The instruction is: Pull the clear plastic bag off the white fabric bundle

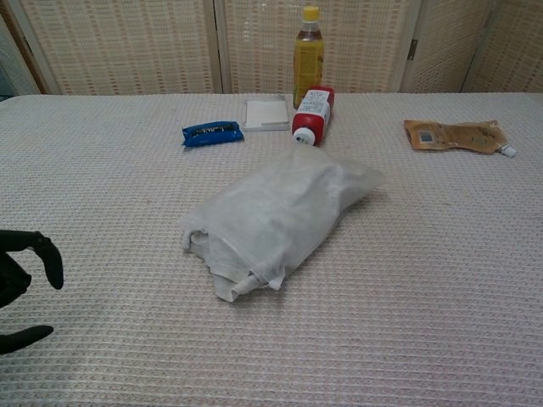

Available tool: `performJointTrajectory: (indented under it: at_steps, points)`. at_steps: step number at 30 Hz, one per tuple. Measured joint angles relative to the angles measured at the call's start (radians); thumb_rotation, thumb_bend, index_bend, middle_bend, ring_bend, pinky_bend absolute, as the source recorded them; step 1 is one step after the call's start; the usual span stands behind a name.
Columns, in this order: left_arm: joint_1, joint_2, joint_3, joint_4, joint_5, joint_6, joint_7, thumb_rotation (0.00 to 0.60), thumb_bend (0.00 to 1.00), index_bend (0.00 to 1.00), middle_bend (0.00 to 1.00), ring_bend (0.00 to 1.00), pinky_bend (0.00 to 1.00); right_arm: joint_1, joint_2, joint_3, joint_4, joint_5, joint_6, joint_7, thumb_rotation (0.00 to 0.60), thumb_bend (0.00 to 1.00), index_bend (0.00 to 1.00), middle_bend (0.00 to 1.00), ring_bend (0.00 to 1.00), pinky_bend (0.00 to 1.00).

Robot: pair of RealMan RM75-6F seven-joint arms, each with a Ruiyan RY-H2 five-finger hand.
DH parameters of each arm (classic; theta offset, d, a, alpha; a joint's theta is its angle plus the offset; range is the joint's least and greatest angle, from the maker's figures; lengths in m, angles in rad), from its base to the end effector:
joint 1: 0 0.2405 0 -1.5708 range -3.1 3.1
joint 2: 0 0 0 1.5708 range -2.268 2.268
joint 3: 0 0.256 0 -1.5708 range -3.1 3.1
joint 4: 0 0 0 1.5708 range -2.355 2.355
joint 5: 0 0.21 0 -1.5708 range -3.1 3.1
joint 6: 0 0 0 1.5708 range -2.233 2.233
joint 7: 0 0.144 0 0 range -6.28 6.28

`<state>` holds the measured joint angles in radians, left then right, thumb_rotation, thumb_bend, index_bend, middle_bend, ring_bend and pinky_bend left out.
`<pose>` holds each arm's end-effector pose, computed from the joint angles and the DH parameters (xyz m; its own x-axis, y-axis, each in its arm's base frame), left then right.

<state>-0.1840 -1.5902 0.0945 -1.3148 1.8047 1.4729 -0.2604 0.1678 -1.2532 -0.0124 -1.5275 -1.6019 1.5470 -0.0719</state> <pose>-0.2498 0.1660 -0.0022 0.0482 0.2394 0.9697 0.9264 -0.3736 0.0462 -0.2869 -0.1918 0.1175 0.4196 0.0368 0.9070 -0.8890 -0.1852 0.4188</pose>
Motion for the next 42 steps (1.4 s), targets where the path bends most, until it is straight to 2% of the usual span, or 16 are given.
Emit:
performJointTrajectory:
  at_steps: [6,13,18,27,42]
  points:
    - [-0.031,-0.085,-0.019,-0.026,-0.042,-0.068,0.030,0.600,0.28,0.52,1.00,1.00,1.00,0.000,0.008,0.010,-0.010,0.015,-0.027,-0.003,0.600,0.05,0.00,0.00,0.00,0.00]
    - [-0.050,-0.186,-0.050,-0.031,-0.091,-0.108,0.115,0.600,0.25,0.50,1.00,1.00,1.00,-0.001,0.011,0.017,-0.010,0.011,-0.037,0.012,0.600,0.05,0.00,0.00,0.00,0.00]
    - [-0.059,-0.270,-0.073,0.012,-0.121,-0.118,0.167,0.600,0.23,0.51,1.00,1.00,1.00,-0.004,0.020,0.022,-0.015,0.013,-0.042,0.022,0.600,0.05,0.00,0.00,0.00,0.00]
    - [-0.085,-0.413,-0.098,0.159,-0.134,-0.109,0.224,0.600,0.29,0.50,1.00,1.00,1.00,-0.007,0.035,0.027,-0.024,0.013,-0.051,0.038,0.600,0.05,0.00,0.00,0.00,0.00]
    - [-0.135,-0.507,-0.133,0.244,-0.180,-0.136,0.242,0.600,0.26,0.48,1.00,1.00,1.00,-0.005,0.055,0.033,-0.035,0.017,-0.078,0.055,0.600,0.05,0.00,0.00,0.00,0.00]
